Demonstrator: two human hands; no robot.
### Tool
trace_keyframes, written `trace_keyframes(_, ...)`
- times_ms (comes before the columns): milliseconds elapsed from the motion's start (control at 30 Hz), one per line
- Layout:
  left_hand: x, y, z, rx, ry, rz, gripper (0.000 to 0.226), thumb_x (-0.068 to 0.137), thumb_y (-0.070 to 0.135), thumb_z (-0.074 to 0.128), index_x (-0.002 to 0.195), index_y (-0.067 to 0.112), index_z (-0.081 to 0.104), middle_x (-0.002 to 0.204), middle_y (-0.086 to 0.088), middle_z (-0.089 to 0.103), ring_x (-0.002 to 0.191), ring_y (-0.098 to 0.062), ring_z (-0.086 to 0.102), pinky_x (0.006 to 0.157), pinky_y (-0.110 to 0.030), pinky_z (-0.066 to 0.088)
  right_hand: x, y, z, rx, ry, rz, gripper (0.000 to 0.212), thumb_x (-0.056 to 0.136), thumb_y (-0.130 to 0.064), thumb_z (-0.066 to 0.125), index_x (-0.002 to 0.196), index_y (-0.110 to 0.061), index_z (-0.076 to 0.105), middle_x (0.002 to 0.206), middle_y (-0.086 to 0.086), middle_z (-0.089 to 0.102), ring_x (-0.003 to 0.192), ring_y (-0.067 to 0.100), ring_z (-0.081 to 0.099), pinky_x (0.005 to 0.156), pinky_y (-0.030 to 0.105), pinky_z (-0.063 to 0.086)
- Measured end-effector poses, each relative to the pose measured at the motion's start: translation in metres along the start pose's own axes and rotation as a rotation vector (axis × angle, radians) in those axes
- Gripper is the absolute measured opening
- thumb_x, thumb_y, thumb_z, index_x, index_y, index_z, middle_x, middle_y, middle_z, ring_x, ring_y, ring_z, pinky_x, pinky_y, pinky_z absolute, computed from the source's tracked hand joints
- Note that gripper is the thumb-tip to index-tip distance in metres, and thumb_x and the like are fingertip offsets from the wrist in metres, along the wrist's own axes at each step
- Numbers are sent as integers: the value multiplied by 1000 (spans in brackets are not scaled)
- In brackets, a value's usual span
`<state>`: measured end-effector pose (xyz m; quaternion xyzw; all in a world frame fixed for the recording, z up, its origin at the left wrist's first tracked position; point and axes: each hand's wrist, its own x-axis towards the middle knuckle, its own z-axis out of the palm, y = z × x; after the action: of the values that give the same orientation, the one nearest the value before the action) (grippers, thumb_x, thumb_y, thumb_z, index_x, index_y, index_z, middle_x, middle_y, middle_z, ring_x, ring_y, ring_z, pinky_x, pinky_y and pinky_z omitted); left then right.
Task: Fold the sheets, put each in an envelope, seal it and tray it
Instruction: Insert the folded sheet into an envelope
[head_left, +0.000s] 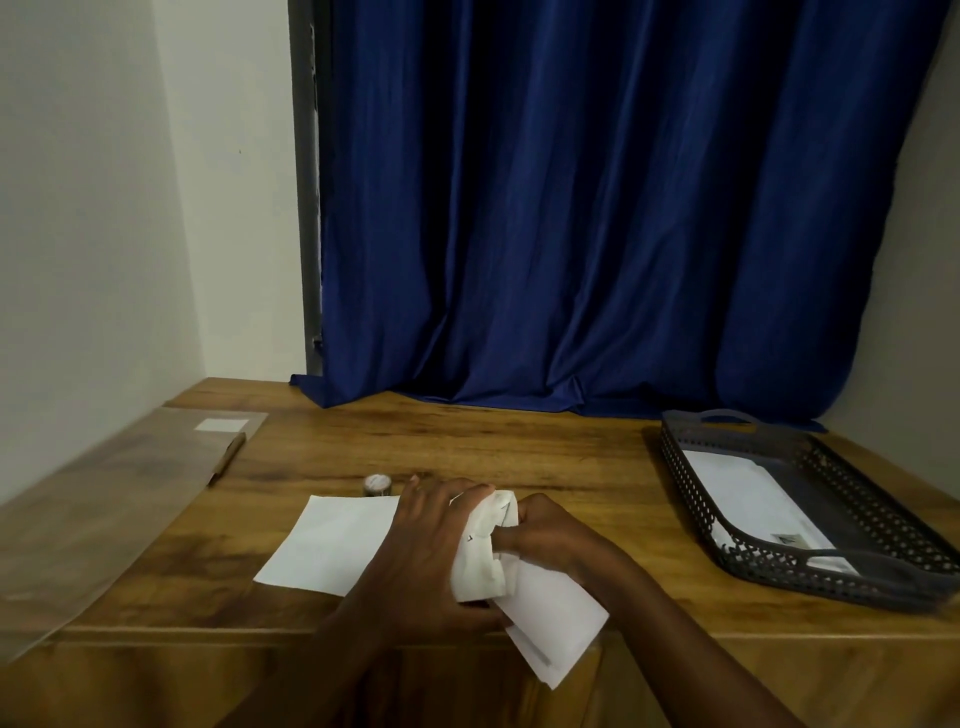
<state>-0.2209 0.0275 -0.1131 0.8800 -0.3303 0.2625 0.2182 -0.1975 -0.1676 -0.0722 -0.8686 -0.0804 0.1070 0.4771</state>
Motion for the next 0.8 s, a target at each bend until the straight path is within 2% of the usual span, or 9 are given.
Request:
trace_keyframes(167, 1, -1, 3, -5, 61, 28, 110, 66, 84, 68, 151, 23, 36, 145, 9, 41, 135, -12, 38, 114, -46, 32, 0, 0, 0, 2, 27, 5, 33, 76, -36, 85, 86, -6, 77, 81, -1, 75, 73, 6, 69, 69, 25, 51)
trace_keyframes(267, 2, 0, 3, 33, 76, 34, 105, 70, 83, 66, 150, 20, 40, 144, 9, 43, 133, -10, 40, 112, -43, 32, -10, 0, -7, 24, -7, -50, 29, 85, -33, 79, 73, -7, 74, 73, 2, 72, 65, 6, 65, 64, 22, 48)
trace_keyframes(333, 1, 1, -1, 13, 41, -21, 107, 69, 86, 64, 152, 27, 33, 145, 12, 39, 134, -8, 36, 116, -41, 28, -21, 0, -19, -23, 1, -87, 26, 91, -31, 73, 81, -7, 74, 81, -1, 72, 66, 6, 65, 63, 21, 48)
trace_keyframes(400, 0, 1, -5, 10, -56, -110, 112, 66, 88, 63, 155, 37, 18, 154, 15, 29, 143, -8, 24, 123, -40, 17, -34, 2, -38, -108, 29, -106, 11, 95, -19, 68, 98, -13, 78, 99, -11, 73, 75, -2, 67, 69, 18, 50)
trace_keyframes(500, 0, -1, -4, 15, -139, -199, 119, 62, 86, 66, 154, 42, 5, 161, 15, 15, 149, -11, 11, 125, -39, 8, -54, 5, -64, -78, 32, -134, 42, 94, -9, 68, 125, -37, 65, 122, -17, 67, 92, -3, 69, 75, 19, 57)
trace_keyframes(600, 1, 0, -3, 22, -148, -231, 122, 63, 85, 67, 156, 39, 3, 164, 12, 12, 151, -16, 7, 124, -38, 4, -66, 10, -84, 50, 38, -113, 75, 89, -6, 73, 135, -54, 39, 115, -2, 76, 96, 16, 76, 70, 26, 60)
trace_keyframes(667, 0, 0, -2, 35, -127, -218, 121, 63, 86, 66, 156, 39, 4, 163, 10, 14, 150, -16, 9, 122, -35, 2, -72, 11, -90, 10, 42, -85, 69, 88, -7, 74, 135, -47, 41, 104, -5, 78, 90, 15, 77, 66, 22, 58)
trace_keyframes(733, -1, 1, -3, 39, -117, -207, 120, 64, 85, 67, 156, 39, 7, 161, 11, 16, 148, -14, 10, 120, -32, 2, -74, 15, -90, -44, 21, -67, 44, 91, -9, 72, 128, -28, 58, 96, -15, 78, 86, 6, 75, 65, 16, 55)
trace_keyframes(800, 0, 2, -5, 34, -129, -214, 118, 64, 83, 68, 156, 39, 7, 161, 12, 17, 147, -14, 11, 122, -34, 4, -74, 18, -84, -73, -3, -49, 23, 94, -11, 68, 116, -20, 68, 92, -16, 78, 83, 4, 75, 65, 14, 54)
